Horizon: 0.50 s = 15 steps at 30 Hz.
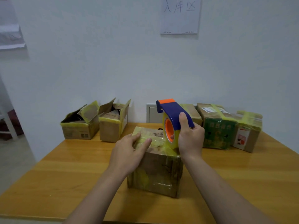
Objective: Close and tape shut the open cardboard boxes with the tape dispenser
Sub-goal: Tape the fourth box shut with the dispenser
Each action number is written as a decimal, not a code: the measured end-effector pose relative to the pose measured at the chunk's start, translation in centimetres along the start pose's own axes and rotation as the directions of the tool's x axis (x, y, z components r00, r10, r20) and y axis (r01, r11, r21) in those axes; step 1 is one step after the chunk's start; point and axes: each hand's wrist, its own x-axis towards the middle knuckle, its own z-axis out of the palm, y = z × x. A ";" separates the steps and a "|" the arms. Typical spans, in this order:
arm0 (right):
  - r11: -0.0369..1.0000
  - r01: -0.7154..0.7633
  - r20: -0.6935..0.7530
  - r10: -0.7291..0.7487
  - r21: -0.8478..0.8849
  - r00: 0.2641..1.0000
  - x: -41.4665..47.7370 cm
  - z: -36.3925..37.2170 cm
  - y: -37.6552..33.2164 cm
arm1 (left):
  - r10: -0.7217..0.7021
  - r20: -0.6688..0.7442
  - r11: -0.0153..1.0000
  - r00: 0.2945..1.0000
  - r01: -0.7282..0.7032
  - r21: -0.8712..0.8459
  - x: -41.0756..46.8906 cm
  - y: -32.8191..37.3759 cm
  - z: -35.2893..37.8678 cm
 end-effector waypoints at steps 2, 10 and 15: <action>1.000 0.003 0.002 -0.003 0.003 1.000 -0.2 -0.1 -0.2 | 0.006 -0.006 1.000 1.000 -0.006 -0.010 0.1 -0.3 -0.2; 0.999 0.014 0.011 -0.014 0.029 1.000 -0.7 -0.2 -0.6 | -0.083 -0.098 0.927 0.992 0.041 -0.372 -0.3 -1.6 1.3; 0.999 0.008 0.021 -0.009 0.051 1.000 -0.9 -0.5 -0.5 | -0.072 -0.271 0.940 0.960 -0.026 -0.341 -0.9 -1.4 2.6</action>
